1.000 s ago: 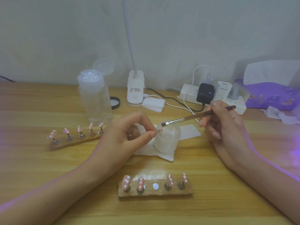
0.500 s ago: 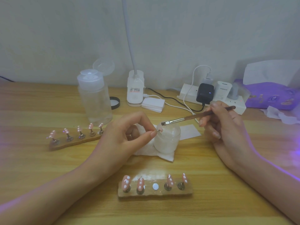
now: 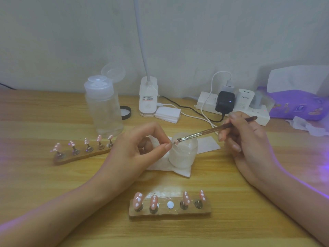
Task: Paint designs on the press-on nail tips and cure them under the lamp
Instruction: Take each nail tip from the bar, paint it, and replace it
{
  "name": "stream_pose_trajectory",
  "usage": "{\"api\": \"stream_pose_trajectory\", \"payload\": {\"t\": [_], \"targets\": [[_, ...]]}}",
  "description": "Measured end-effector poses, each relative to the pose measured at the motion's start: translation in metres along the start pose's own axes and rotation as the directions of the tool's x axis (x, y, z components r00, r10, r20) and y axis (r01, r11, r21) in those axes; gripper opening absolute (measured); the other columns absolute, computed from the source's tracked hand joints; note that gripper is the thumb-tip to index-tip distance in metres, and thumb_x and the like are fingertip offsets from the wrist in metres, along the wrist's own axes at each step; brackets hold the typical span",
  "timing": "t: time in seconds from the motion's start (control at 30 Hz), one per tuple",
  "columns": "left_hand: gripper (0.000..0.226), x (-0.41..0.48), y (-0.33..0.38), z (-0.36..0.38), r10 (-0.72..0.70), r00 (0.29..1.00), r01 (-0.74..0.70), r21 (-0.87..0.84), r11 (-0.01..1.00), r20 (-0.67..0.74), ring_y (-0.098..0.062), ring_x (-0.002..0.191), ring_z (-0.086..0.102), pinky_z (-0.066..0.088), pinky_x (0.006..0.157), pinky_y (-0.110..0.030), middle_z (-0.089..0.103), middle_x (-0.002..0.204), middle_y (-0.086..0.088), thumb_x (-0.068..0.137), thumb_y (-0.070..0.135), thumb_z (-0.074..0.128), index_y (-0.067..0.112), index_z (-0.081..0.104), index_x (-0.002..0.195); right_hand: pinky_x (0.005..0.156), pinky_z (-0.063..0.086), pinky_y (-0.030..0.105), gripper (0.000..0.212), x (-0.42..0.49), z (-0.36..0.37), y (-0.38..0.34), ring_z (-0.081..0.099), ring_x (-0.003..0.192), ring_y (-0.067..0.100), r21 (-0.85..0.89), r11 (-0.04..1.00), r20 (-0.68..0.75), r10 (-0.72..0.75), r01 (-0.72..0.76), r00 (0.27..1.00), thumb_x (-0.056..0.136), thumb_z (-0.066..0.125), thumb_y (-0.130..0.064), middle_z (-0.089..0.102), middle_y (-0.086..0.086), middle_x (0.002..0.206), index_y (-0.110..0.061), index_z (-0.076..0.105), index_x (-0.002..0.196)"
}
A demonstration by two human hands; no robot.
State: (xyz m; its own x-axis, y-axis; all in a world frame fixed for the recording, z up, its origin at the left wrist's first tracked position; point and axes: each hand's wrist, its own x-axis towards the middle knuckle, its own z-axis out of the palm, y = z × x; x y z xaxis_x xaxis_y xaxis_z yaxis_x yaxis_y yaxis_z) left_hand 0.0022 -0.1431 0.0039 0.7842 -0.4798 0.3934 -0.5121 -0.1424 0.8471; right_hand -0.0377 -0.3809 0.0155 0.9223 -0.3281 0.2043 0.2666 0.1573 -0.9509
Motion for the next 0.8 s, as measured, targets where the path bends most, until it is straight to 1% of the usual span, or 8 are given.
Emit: {"api": "stream_pose_trajectory", "payload": {"t": [0.13, 0.27, 0.4, 0.47, 0.57, 0.63, 0.7, 0.8], "targets": [[0.012, -0.0001, 0.0005, 0.0001, 0.0, 1.0, 0.0, -0.003, 1.0, -0.003, -0.005, 0.049, 0.04, 0.032, 0.05, -0.01, 0.047, 0.054, 0.003, 0.085, 0.031, 0.069, 0.022, 0.065, 0.078, 0.041, 0.031, 0.013, 0.025, -0.0015, 0.002, -0.0018, 0.031, 0.038, 0.008, 0.013, 1.0, 0.049, -0.027, 0.027, 0.998, 0.091, 0.055, -0.037, 0.064, 0.005, 0.058, -0.025, 0.062, 0.07], [0.012, 0.0004, 0.002, 0.0014, -0.002, 1.0, 0.002, -0.008, 1.0, -0.008, -0.005, 0.049, 0.039, 0.032, 0.049, -0.012, 0.044, 0.052, 0.01, 0.084, 0.031, 0.069, 0.023, 0.064, 0.076, 0.04, 0.03, 0.013, 0.029, 0.0001, 0.0005, 0.0002, 0.029, 0.038, 0.008, -0.009, 1.0, 0.0, -0.015, 0.015, 1.0, 0.1, 0.05, -0.025, 0.063, 0.006, 0.057, -0.019, 0.059, 0.073], [0.013, 0.0002, 0.0031, 0.0007, 0.004, 1.0, -0.004, 0.005, 1.0, -0.009, -0.004, 0.048, 0.038, 0.03, 0.049, -0.01, 0.042, 0.051, 0.011, 0.085, 0.031, 0.068, 0.021, 0.064, 0.078, 0.04, 0.03, 0.013, 0.025, -0.0016, 0.0019, -0.0021, 0.029, 0.037, 0.008, 0.021, 0.999, 0.046, -0.033, 0.032, 0.998, 0.09, 0.055, -0.036, 0.065, 0.006, 0.059, -0.026, 0.062, 0.069], [0.013, -0.0001, 0.0037, 0.0006, 0.003, 1.0, -0.003, 0.002, 1.0, -0.01, -0.005, 0.048, 0.037, 0.029, 0.049, -0.011, 0.041, 0.05, 0.008, 0.085, 0.031, 0.069, 0.021, 0.065, 0.078, 0.041, 0.031, 0.013, 0.025, -0.0014, 0.0016, -0.0005, 0.029, 0.037, 0.008, -0.015, 0.999, 0.049, -0.028, 0.029, 0.998, 0.093, 0.054, -0.033, 0.066, 0.006, 0.059, -0.023, 0.061, 0.072], [0.014, 0.0001, 0.0055, 0.0011, 0.02, 1.0, -0.02, 0.018, 1.0, -0.006, -0.003, 0.048, 0.038, 0.03, 0.049, -0.009, 0.046, 0.053, 0.017, 0.089, 0.022, 0.073, 0.019, 0.065, 0.079, 0.04, 0.03, 0.014, 0.026, -0.0001, 0.0003, 0.0005, 0.029, 0.037, 0.008, -0.008, 1.0, 0.009, -0.023, 0.023, 1.0, 0.098, 0.052, -0.027, 0.065, 0.006, 0.058, -0.019, 0.059, 0.074], [0.012, 0.0005, 0.007, 0.0015, 0.038, 0.999, -0.038, 0.043, 0.998, 0.002, -0.002, 0.047, 0.039, 0.029, 0.05, -0.006, 0.051, 0.056, 0.023, 0.09, 0.016, 0.07, 0.019, 0.065, 0.079, 0.04, 0.03, 0.013, 0.024, -0.0009, 0.0004, -0.0013, 0.029, 0.037, 0.007, 0.03, 0.999, 0.035, -0.031, 0.03, 0.999, 0.092, 0.056, -0.034, 0.065, 0.005, 0.058, -0.022, 0.06, 0.072], [0.011, 0.0006, 0.0077, 0.0015, 0.051, 0.999, -0.051, 0.064, 0.997, 0.004, -0.002, 0.047, 0.039, 0.029, 0.05, -0.005, 0.052, 0.057, 0.025, 0.09, 0.015, 0.069, 0.019, 0.065, 0.08, 0.04, 0.031, 0.012, 0.023, -0.0016, 0.0008, -0.0015, 0.03, 0.037, 0.007, 0.012, 0.999, 0.069, -0.038, 0.037, 0.997, 0.088, 0.059, -0.04, 0.065, 0.005, 0.059, -0.025, 0.062, 0.071], [0.01, 0.0006, 0.008, 0.0013, 0.059, 0.998, -0.059, 0.082, 0.995, 0.002, -0.001, 0.047, 0.039, 0.029, 0.05, -0.005, 0.051, 0.056, 0.026, 0.09, 0.016, 0.068, 0.018, 0.065, 0.081, 0.041, 0.03, 0.013, 0.027, -0.0003, 0.0001, 0.0005, 0.029, 0.038, 0.008, -0.012, 1.0, 0.026, -0.014, 0.015, 1.0, 0.096, 0.053, -0.031, 0.065, 0.006, 0.059, -0.023, 0.061, 0.071]]}}
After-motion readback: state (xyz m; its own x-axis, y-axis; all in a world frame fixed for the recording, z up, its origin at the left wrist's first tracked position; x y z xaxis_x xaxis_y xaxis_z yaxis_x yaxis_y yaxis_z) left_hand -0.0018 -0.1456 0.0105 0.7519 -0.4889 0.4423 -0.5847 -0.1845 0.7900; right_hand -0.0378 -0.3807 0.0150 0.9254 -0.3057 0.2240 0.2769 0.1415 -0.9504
